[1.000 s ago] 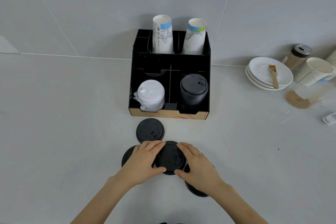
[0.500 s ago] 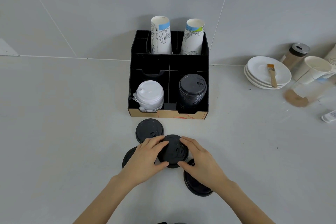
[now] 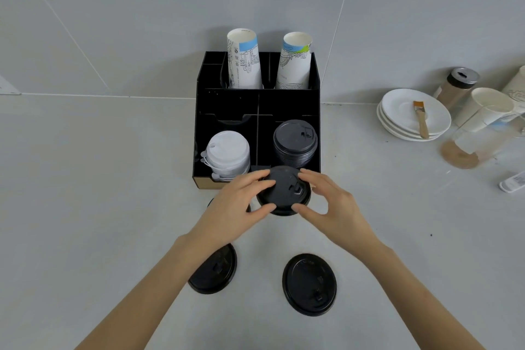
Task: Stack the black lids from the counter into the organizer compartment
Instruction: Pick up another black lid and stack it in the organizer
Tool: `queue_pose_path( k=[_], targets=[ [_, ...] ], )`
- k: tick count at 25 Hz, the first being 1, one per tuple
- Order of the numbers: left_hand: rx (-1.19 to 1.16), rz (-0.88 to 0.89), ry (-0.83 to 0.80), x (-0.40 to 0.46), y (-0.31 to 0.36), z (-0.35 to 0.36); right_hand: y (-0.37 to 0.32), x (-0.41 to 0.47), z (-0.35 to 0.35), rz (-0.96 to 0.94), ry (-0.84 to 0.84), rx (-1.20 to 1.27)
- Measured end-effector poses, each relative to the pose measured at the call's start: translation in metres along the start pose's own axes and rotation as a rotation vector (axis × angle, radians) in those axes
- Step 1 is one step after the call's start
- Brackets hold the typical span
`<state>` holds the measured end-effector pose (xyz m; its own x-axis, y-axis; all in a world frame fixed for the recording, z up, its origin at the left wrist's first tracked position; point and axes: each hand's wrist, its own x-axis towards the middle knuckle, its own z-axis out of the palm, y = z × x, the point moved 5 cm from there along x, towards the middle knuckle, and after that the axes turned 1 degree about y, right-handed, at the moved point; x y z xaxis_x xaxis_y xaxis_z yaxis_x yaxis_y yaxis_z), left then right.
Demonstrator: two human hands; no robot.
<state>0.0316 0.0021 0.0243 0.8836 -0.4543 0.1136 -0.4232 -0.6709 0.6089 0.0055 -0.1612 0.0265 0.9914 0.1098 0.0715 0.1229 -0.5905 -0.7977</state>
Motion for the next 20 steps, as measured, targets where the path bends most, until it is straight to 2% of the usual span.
queue_pose_path(
  k=[10, 15, 20],
  targets=[
    [-0.012, 0.011, 0.100, 0.070, 0.015, -0.018, 0.000, 0.061, -0.049, -0.053, 0.064, -0.067],
    [-0.019, -0.036, 0.104, 0.094, 0.008, -0.010, 0.013, 0.091, -0.051, -0.067, -0.026, -0.171],
    [0.004, -0.081, 0.176, 0.103, 0.004, 0.001, 0.023, 0.111, -0.046, -0.112, -0.117, -0.290]
  ],
)
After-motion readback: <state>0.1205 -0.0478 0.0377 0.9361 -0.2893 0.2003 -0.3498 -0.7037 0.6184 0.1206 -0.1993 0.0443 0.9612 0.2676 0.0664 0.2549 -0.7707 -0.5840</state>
